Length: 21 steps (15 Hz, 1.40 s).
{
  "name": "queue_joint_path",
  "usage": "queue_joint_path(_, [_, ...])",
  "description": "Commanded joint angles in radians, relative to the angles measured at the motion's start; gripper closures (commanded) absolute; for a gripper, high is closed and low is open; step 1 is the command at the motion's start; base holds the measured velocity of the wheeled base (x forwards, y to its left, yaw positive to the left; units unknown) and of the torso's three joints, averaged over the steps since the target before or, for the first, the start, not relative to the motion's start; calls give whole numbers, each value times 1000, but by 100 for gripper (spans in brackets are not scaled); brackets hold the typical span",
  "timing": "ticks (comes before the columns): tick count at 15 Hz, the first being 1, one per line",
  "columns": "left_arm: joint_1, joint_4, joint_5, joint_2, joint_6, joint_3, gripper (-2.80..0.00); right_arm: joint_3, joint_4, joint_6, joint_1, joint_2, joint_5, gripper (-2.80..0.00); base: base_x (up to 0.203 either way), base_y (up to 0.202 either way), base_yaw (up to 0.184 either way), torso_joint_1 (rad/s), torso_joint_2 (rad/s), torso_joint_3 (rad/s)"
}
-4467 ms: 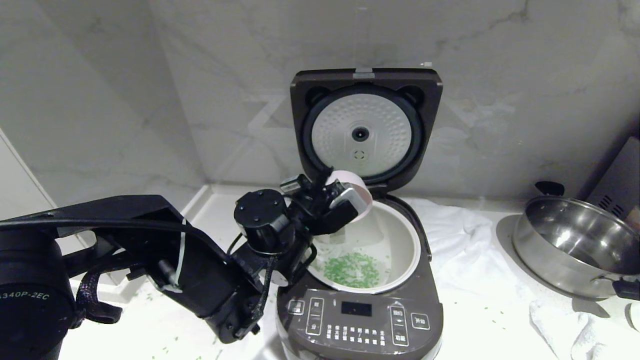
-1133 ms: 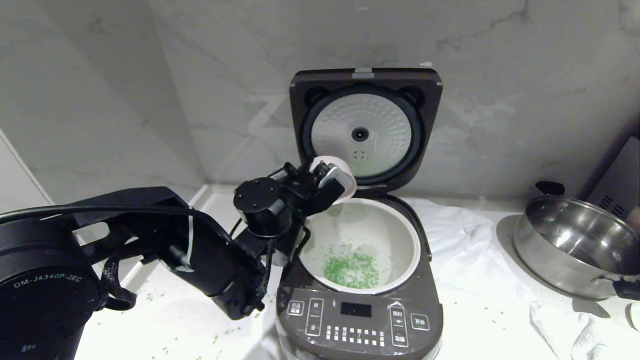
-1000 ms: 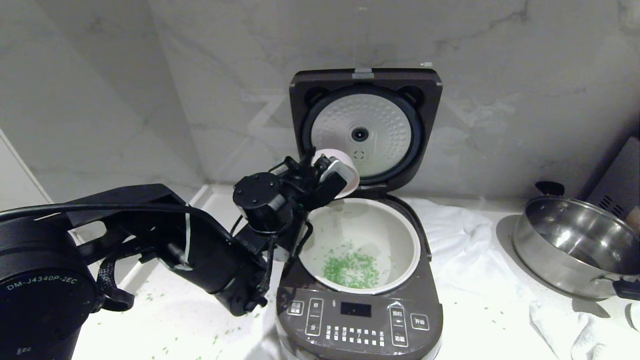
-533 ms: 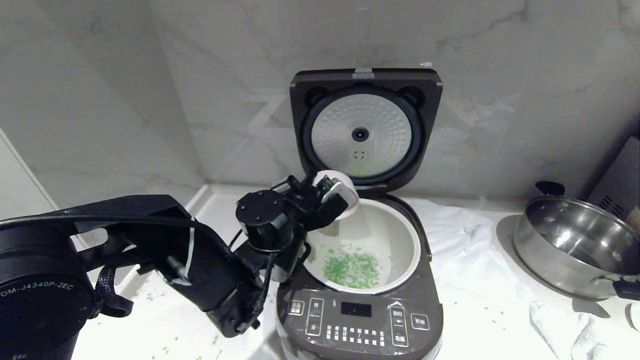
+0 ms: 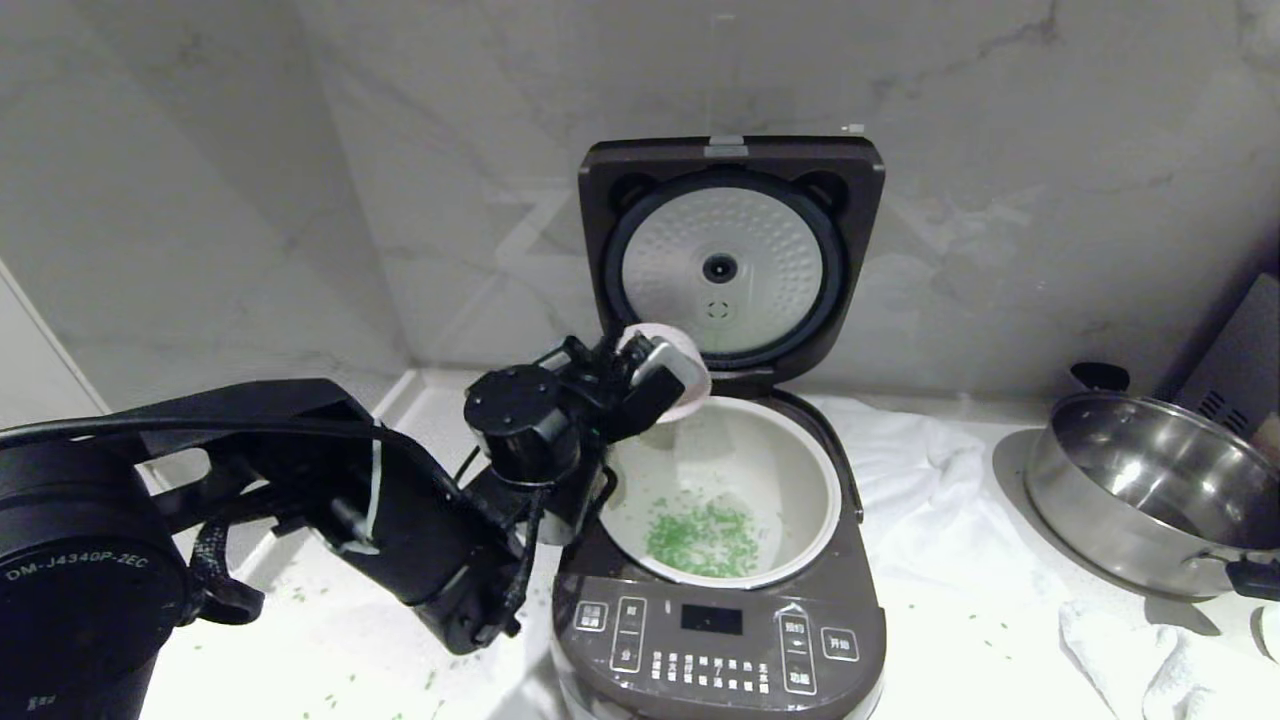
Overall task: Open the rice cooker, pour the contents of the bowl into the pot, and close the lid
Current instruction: Place the bowl on the table
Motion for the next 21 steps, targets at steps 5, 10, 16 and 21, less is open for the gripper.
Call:
queue_joint_path(5, [32,227,38,-230,-300,-23,0,3,0,0,0,-2,0,0,0,0,0,0,0,0])
queue_joint_path(10, [47,535,49,-362,-676,153,0,3,0,0,0,-1,0,0,0,0,0,0,0,0])
queue_joint_path(16, [236,1283,-116,-501,-1070,-54,0,2,0,0,0,-1,0,0,0,0,0,0,0,0])
queue_joint_path(21, [454,1757,-274,-547,-1164,-153,0,2,0,0,0,-2,0,0,0,0,0,0,0,0])
